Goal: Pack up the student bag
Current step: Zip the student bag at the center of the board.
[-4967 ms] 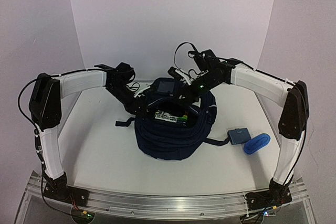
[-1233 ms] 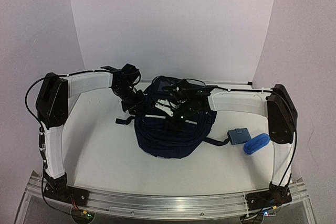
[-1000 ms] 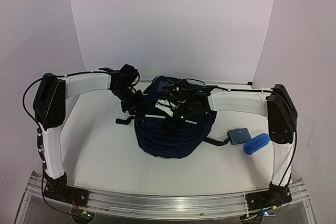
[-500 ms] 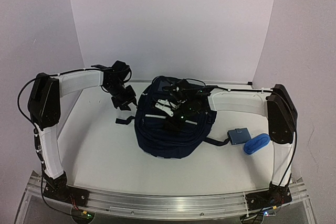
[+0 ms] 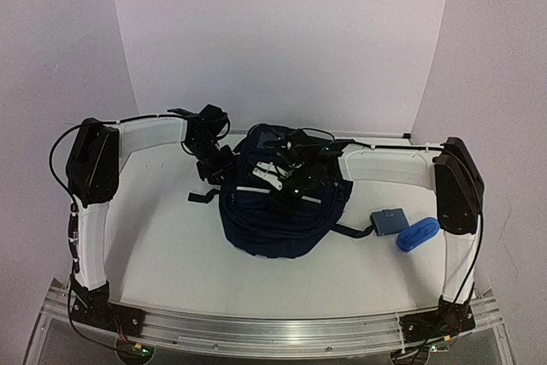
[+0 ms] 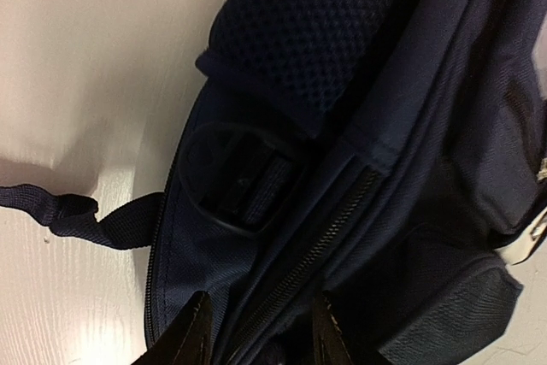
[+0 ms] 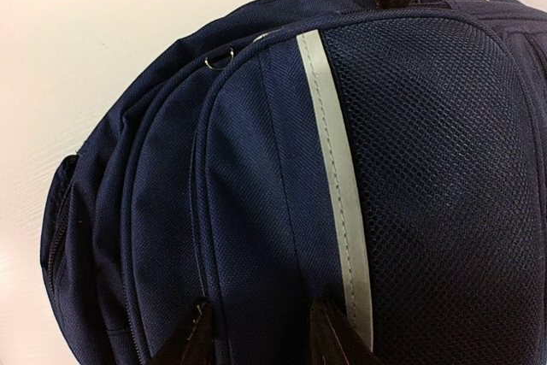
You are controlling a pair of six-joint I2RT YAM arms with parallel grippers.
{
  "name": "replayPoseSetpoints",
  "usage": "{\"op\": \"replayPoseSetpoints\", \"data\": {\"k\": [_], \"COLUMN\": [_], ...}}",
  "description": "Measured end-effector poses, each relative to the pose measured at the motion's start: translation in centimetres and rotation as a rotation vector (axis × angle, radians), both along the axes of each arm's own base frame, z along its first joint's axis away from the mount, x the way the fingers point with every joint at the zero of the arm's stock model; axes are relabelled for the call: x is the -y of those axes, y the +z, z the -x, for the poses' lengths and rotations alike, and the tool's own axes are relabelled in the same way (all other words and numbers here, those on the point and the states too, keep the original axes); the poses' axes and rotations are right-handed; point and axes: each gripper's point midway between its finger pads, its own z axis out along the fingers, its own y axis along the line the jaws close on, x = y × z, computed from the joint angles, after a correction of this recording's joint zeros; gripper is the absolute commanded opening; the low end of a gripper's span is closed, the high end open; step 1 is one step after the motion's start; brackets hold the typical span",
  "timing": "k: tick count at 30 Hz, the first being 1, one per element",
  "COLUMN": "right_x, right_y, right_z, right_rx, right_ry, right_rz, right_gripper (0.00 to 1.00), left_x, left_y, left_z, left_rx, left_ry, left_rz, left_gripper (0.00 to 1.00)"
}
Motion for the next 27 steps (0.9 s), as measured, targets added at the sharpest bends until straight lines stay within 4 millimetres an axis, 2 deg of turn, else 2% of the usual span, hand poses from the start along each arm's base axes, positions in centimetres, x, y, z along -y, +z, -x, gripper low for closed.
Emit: {"op": "replayPoseSetpoints", "data": {"k": [3, 12, 20, 24, 27], "right_x": [0.0, 0.0, -0.1, -0.1, -0.1], "right_y": [-0.1, -0.3, -0.3, -0.3, -0.3], "right_z": [0.0, -0.1, -0.2, -0.2, -0.2], "right_rx": [-0.001, -0.001, 0.000, 0.000, -0.001], "right_ry": [0.000, -0.002, -0.003, -0.003, -0.003], "right_rz": [0.001, 0.007, 0.010, 0.010, 0.010], "right_gripper": [0.37, 0.37, 0.37, 0.37, 0.37], "left_x": [0.3, 0.5, -0.5, -0.7, -0.9], "left_y": [-0.9, -1.0, -0.3, 0.3, 0.7], "left_z": [0.6, 1.5, 5.5, 5.8, 6.1], "left_rx": [-0.027, -0.039, -0.088, -0.075, -0.065], "left_ry": [-0.019, -0.039, -0.085, -0.095, -0.113], "left_rz": [-0.021, -0.037, -0.075, -0.070, -0.076], "left_gripper": [0.37, 0.23, 0.13, 0.12, 0.17]}}
